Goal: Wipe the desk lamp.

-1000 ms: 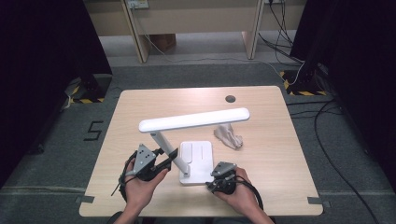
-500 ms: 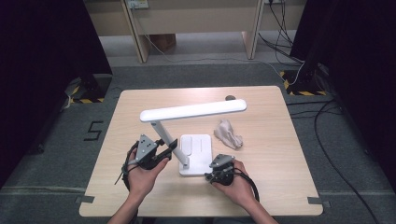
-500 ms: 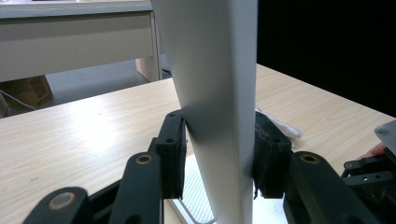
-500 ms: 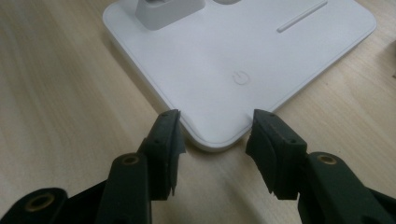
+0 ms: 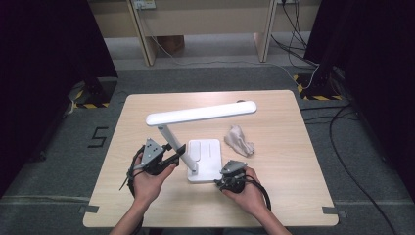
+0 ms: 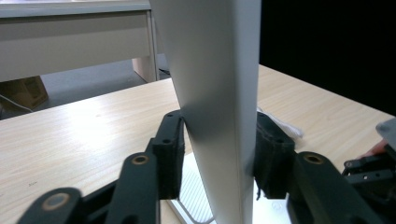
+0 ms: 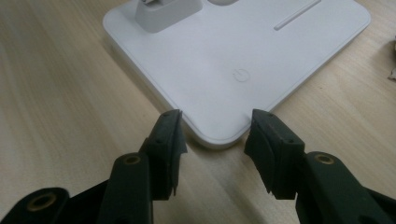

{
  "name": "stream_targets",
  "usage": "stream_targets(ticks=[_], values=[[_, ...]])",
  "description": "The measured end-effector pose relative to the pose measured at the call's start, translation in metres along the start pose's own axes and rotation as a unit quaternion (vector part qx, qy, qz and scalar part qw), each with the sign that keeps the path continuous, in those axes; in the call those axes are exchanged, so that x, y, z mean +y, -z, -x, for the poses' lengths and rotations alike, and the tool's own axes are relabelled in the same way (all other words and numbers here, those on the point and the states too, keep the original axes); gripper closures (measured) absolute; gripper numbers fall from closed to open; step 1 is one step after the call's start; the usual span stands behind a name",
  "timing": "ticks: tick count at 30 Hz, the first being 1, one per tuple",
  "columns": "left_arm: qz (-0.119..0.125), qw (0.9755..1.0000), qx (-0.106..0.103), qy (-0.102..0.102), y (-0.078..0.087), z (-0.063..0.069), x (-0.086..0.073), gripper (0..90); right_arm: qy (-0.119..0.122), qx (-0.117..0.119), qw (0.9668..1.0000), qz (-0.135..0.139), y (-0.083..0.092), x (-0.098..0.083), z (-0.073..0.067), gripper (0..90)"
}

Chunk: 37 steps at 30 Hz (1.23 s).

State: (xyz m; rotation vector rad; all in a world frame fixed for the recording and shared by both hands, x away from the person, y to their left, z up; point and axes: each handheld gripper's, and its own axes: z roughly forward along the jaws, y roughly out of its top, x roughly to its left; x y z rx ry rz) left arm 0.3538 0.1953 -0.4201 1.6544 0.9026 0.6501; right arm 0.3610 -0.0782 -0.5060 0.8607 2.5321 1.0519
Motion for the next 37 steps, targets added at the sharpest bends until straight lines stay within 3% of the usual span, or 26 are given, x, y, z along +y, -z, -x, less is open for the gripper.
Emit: stream_targets(ticks=[2, 10, 11, 14, 16, 17, 18, 21, 22, 24, 29, 34, 37], values=[[-0.003, 1.0000, -0.005, -0.002, 0.002, 0.000, -0.003, 47.6, -0.002, 0.001, 1.0000, 0.003, 0.001, -0.001, 0.000, 53.0], [-0.004, 0.9996, -0.026, -0.012, 0.025, 0.000, -0.017, 37.1, -0.025, -0.013, 0.9988, 0.040, 0.033, -0.013, 0.010, 53.4], [-0.008, 0.9993, -0.032, -0.019, 0.034, -0.002, -0.023, 36.5, -0.028, -0.018, 0.9984, 0.045, 0.039, -0.016, 0.013, 53.9], [-0.018, 0.9990, -0.033, -0.023, 0.041, -0.007, -0.032, 35.3, -0.040, -0.031, 0.9974, 0.052, 0.053, -0.025, 0.020, 54.9], [-0.037, 0.9988, -0.025, -0.020, 0.048, -0.017, -0.046, 34.7, -0.046, -0.038, 0.9968, 0.052, 0.060, -0.032, 0.024, 55.1], [-0.037, 0.9988, -0.025, -0.020, 0.048, -0.017, -0.046, 34.4, -0.046, -0.038, 0.9968, 0.052, 0.060, -0.032, 0.024, 55.1], [-0.050, 0.9985, -0.015, -0.015, 0.051, -0.026, -0.059, 34.4, -0.056, -0.048, 0.9957, 0.055, 0.068, -0.042, 0.029, 55.5], [-0.064, 0.9979, 0.000, -0.011, 0.053, -0.035, -0.072, 34.5, -0.072, -0.047, 0.9945, 0.060, 0.073, -0.053, 0.031, 55.9], [-0.075, 0.9970, 0.011, -0.011, 0.052, -0.041, -0.083, 34.7, -0.089, -0.053, 0.9925, 0.064, 0.080, -0.066, 0.033, 56.4], [-0.085, 0.9962, 0.018, -0.008, 0.051, -0.046, -0.091, 34.8, -0.102, -0.057, 0.9910, 0.066, 0.085, -0.076, 0.035, 57.1], [-0.094, 0.9955, 0.015, 0.006, 0.047, -0.054, -0.104, 34.9, -0.124, -0.068, 0.9866, 0.082, 0.094, -0.091, 0.037, 60.2], [-0.094, 0.9955, 0.010, 0.006, 0.047, -0.054, -0.105, 35.0, -0.144, -0.073, 0.9818, 0.100, 0.097, -0.092, 0.041, 62.6], [-0.103, 0.9946, 0.006, 0.005, 0.047, -0.054, -0.107, 35.3, -0.147, -0.075, 0.9808, 0.104, 0.097, -0.092, 0.043, 63.1]])
